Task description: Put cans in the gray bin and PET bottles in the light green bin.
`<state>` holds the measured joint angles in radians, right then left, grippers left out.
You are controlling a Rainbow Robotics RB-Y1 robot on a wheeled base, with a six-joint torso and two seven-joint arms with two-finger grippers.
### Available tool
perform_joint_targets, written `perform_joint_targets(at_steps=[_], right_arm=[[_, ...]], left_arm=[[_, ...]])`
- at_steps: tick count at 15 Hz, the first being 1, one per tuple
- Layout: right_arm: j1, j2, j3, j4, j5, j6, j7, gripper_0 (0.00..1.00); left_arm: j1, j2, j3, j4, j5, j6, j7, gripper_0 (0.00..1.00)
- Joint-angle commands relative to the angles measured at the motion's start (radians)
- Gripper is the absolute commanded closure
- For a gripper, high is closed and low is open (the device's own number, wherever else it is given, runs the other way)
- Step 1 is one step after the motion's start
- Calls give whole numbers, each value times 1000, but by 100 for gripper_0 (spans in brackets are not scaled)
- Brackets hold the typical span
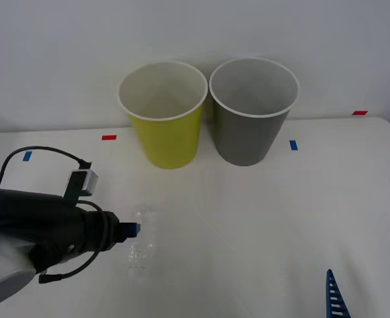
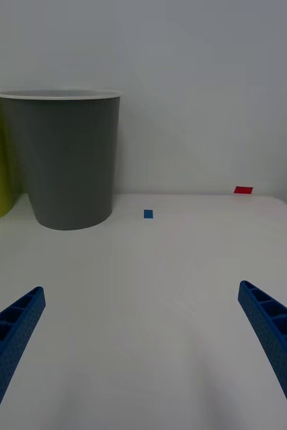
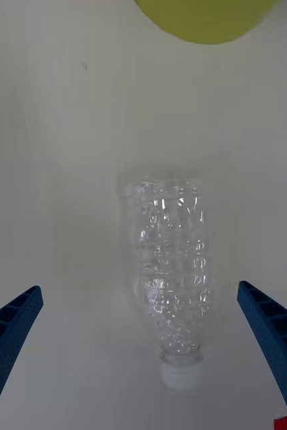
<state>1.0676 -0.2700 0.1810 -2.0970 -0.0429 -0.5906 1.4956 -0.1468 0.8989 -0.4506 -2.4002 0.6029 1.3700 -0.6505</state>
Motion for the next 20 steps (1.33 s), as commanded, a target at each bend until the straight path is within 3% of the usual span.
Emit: perform_joint_targets(at_steps=[1, 5, 13, 17, 20], right_arm=[[0, 0, 0, 0, 0, 0, 0, 0], [0, 0, 0, 0, 0, 0, 0, 0], [0, 0, 0, 0, 0, 0, 0, 0], [0, 0, 0, 0, 0, 0, 0, 0], [0, 0, 0, 0, 0, 0, 0, 0]], left_arm=[[-28, -23, -25, 12, -14, 38, 5, 0], [-42, -152, 27, 10, -41, 195, -9, 0], [-45, -176, 7, 26, -34, 170, 6, 0], [-103, -178, -85, 87, -118, 156, 20, 0], [-140, -196, -92, 168, -110, 126, 20, 0]])
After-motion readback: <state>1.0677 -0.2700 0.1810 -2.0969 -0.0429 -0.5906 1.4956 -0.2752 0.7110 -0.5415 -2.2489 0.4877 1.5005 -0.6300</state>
